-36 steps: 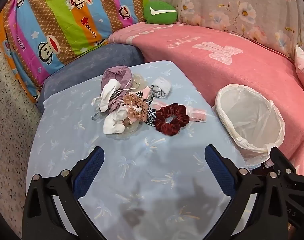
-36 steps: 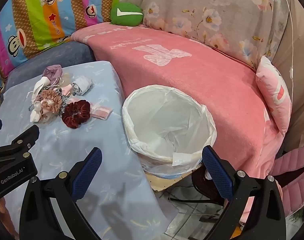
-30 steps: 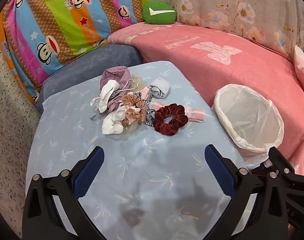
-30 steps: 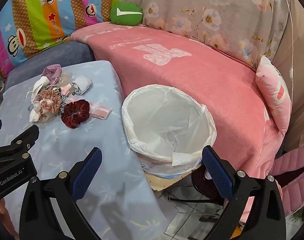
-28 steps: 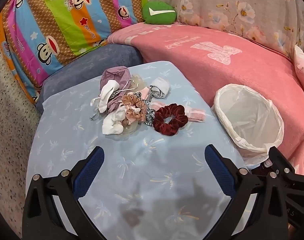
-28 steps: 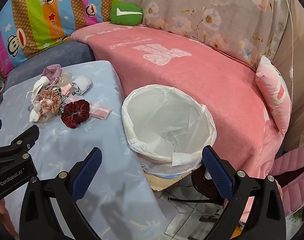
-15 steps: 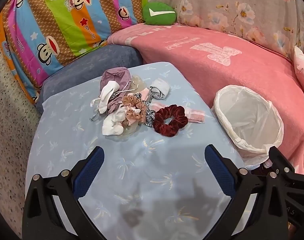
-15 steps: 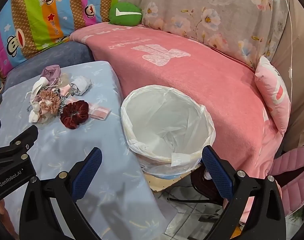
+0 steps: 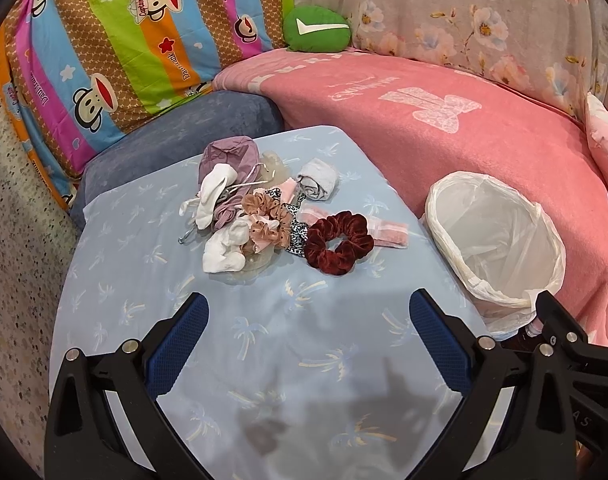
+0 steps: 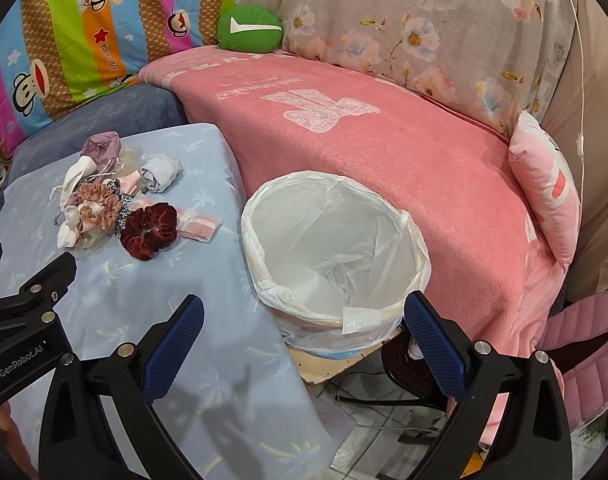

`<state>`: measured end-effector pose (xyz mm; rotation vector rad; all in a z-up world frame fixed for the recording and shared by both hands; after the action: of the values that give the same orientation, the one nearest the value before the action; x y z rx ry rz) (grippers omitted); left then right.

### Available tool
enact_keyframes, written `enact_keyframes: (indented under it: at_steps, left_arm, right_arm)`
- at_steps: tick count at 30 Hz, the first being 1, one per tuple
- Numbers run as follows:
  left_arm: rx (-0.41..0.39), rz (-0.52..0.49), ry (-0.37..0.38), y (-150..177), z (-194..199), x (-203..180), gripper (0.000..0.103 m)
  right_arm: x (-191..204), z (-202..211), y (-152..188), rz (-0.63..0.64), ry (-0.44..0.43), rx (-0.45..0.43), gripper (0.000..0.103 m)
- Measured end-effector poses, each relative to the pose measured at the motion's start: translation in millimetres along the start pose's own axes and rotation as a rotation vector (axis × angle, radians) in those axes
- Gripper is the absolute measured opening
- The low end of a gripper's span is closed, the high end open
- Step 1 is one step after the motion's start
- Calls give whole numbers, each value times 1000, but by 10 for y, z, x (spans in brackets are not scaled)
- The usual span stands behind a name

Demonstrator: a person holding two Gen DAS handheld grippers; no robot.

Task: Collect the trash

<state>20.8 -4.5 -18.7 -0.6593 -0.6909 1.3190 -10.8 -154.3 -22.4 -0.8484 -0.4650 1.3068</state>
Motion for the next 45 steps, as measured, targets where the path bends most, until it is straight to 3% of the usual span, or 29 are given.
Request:
enact_keyframes:
  at_steps: [45]
  left_arm:
    - [-16, -5, -1, -67, 34, 36, 96]
  right_arm:
    - [-3, 46, -77, -5, 8, -11, 97]
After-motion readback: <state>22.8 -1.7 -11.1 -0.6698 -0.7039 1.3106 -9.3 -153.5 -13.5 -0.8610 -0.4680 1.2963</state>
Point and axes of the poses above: each gripper's, at about its wrist camera, not at the fingertips, and z roughly against the way its jaws point, x to its left, y to its underside, the point moved 3 cm from there along -z, roughly the way its jaws point, and after that the axes turned 8 degrees about -x, right-handed, at the moved point
